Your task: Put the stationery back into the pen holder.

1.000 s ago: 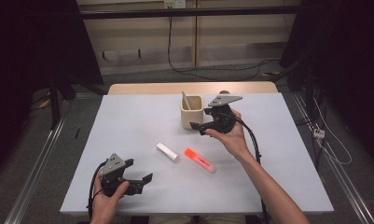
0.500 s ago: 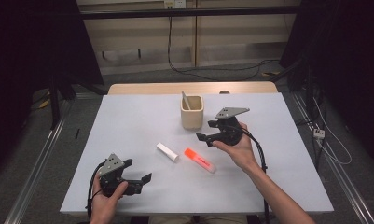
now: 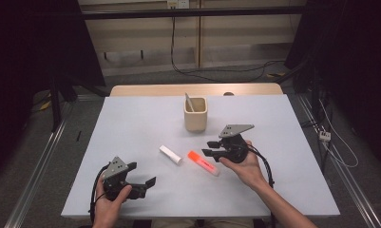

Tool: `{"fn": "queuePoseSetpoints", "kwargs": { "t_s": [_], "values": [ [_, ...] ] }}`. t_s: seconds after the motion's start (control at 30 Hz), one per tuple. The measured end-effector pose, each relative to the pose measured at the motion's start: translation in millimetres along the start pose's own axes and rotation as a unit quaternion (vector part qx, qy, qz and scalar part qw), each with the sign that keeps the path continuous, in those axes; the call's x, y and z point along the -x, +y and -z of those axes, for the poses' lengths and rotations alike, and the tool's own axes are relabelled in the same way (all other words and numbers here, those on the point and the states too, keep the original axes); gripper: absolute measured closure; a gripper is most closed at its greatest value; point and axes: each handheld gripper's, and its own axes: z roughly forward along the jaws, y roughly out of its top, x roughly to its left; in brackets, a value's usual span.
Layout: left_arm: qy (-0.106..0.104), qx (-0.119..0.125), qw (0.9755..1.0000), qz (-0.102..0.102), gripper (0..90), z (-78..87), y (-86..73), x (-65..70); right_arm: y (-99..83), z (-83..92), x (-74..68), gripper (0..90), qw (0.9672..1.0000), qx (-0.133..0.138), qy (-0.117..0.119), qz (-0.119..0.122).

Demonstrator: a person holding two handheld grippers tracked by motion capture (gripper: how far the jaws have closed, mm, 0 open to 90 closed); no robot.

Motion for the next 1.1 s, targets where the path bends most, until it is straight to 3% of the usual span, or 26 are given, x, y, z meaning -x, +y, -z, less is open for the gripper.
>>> {"fn": "queuePoseSetpoints", "kwargs": {
  "t_s": [0.23, 0.37, 0.5, 0.67, 0.77, 1.1],
  "values": [
    [0.003, 0.001, 1.0000, 0.002, 5.0, 0.5, -0.6, -0.7, -14.9, 5.4, -9.5, 76.5, 0.9997, -0.017, 0.017, -0.005],
    [0.003, 0.000, 1.0000, -0.002, 5.0, 0.4, -0.2, 0.1, -27.1, 1.5, -14.0, 90.0, 0.9991, -0.035, 0.023, -0.005],
    [0.002, 0.002, 1.0000, 0.001, 5.0, -0.3, 0.1, -0.6, -32.4, -3.5, -13.9, 90.0, 0.9986, -0.043, 0.027, -0.016],
    [0.003, 0.002, 1.0000, 0.000, 5.0, 0.8, 0.1, -1.7, -31.4, -5.9, -20.2, 90.0, 0.9980, -0.053, 0.035, -0.002],
    [0.002, 0.003, 1.0000, 0.000, 5.0, 1.4, 0.1, -1.4, -34.9, -12.1, -26.1, 90.0, 0.9956, -0.088, 0.028, 0.016],
    [0.002, 0.002, 1.0000, 0.001, 5.0, 0.3, 0.1, -1.4, -38.1, -17.8, -26.3, 90.0, 0.9914, -0.127, 0.019, 0.028]
  ]
}}
